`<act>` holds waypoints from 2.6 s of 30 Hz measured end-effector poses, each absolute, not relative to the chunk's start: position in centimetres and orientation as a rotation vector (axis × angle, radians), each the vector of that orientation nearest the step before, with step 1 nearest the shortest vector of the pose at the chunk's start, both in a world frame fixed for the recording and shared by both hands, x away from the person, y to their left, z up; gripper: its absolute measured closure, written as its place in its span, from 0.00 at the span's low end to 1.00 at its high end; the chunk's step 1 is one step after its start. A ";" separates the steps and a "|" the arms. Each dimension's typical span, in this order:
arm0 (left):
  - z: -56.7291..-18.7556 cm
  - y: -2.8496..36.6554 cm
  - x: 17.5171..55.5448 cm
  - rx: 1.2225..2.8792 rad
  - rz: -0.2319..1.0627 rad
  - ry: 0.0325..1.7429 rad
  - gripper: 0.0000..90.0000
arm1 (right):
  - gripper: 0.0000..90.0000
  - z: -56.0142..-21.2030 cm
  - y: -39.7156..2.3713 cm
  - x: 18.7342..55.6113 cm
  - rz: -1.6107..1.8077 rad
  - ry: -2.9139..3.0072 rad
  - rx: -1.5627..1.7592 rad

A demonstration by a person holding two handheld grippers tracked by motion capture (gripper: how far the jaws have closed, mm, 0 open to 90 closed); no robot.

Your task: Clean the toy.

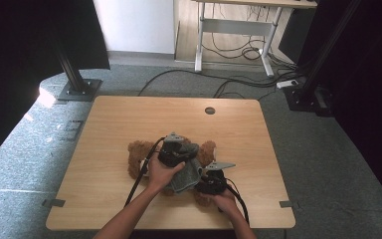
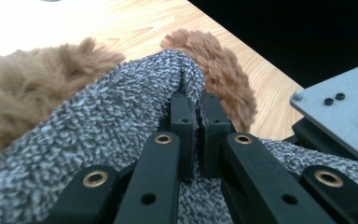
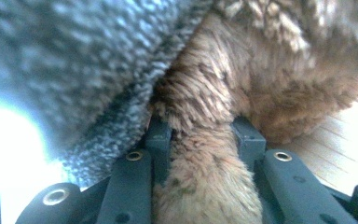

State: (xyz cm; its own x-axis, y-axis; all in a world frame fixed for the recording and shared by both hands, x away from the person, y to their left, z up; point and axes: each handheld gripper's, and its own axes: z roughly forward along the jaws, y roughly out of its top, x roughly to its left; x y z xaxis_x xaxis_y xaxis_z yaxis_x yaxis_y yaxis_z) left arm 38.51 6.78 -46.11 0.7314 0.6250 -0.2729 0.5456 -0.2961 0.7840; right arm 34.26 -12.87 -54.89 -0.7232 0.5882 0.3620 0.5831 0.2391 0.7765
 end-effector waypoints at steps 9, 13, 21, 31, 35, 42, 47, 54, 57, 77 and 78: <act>-45.7 10.4 37.5 1.946 0.155 0.905 0.96 | 0.73 -55.0 -12.9 34.4 1.557 2.466 1.183; -45.8 13.0 37.5 1.932 0.203 0.959 0.96 | 0.73 -55.0 -13.0 34.4 1.565 2.462 1.186; -45.3 18.0 37.8 1.894 0.270 1.040 0.96 | 0.73 -55.1 -13.0 34.5 1.574 2.472 1.175; -45.3 21.6 38.3 1.828 0.268 1.130 0.96 | 0.74 -55.0 -13.1 34.5 1.562 2.474 1.162; -45.6 22.7 38.2 1.811 0.269 1.155 0.96 | 0.74 -54.8 -13.4 34.7 1.537 2.451 1.163; -46.6 23.5 37.3 1.798 0.248 1.158 0.96 | 0.74 -54.6 -14.1 34.9 1.498 2.414 1.189; -47.2 23.0 36.7 1.807 0.256 1.140 0.97 | 0.59 -54.2 -14.1 34.7 1.487 2.394 1.184; -48.2 23.0 35.4 1.770 0.237 1.111 0.97 | 0.38 -51.0 -15.7 34.5 1.625 2.246 1.224; -48.5 22.7 34.8 1.759 0.232 1.094 0.97 | 0.35 -48.8 -15.5 33.9 1.626 2.210 1.156; -48.8 22.6 34.3 1.729 0.177 1.087 0.97 | 0.29 -48.9 -10.7 40.3 1.382 2.484 1.134; -48.8 22.6 34.2 1.721 0.162 1.089 0.97 | 0.35 -49.1 -10.9 39.9 1.395 2.477 1.121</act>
